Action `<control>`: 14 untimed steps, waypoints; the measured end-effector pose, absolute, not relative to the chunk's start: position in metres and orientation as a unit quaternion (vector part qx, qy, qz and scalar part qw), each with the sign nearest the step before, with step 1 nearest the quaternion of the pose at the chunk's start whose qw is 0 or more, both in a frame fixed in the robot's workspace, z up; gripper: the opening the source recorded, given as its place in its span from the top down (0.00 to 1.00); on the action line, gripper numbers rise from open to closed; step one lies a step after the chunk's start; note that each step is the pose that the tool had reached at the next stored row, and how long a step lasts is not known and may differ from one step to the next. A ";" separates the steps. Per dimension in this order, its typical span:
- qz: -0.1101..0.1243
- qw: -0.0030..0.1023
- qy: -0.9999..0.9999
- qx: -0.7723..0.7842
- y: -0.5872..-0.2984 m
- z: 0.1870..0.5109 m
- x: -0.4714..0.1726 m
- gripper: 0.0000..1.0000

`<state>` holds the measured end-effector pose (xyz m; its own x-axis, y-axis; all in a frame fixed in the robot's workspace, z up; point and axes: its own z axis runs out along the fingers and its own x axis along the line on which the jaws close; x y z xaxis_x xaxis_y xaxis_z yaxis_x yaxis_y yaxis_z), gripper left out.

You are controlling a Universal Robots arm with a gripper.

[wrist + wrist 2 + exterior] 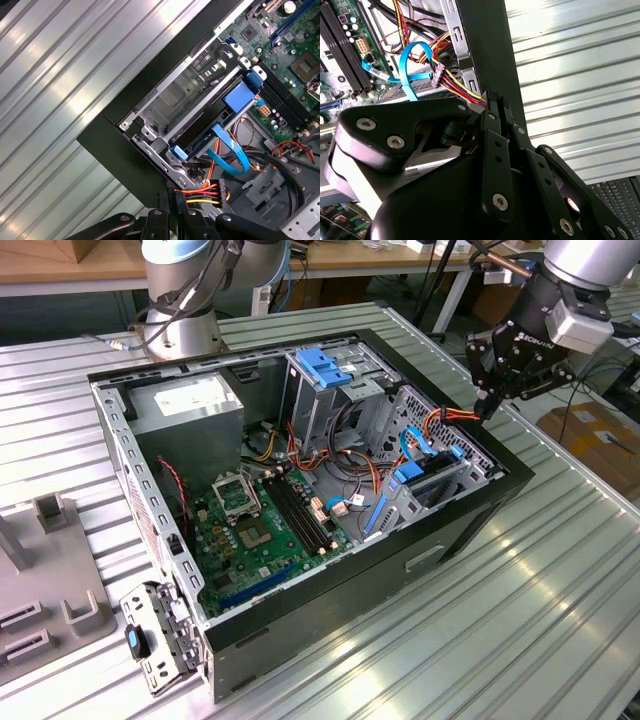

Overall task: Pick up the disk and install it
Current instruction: 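Insert the second disk wire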

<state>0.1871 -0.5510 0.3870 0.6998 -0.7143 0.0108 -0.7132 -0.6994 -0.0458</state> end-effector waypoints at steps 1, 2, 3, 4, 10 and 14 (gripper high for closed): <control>-0.014 0.019 0.395 -0.918 -0.551 0.387 0.187 0.84; -0.014 0.019 0.399 -0.916 -0.551 0.387 0.187 0.84; -0.014 0.019 0.404 -0.914 -0.551 0.387 0.187 0.84; -0.014 0.019 0.413 -0.910 -0.551 0.387 0.187 0.84; -0.015 0.018 0.457 -0.889 -0.551 0.387 0.186 0.84; -0.016 0.017 0.483 -0.875 -0.551 0.387 0.186 0.84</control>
<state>0.1859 -0.5510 0.3869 0.5335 -0.8457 0.0108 -0.8446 -0.5334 -0.0458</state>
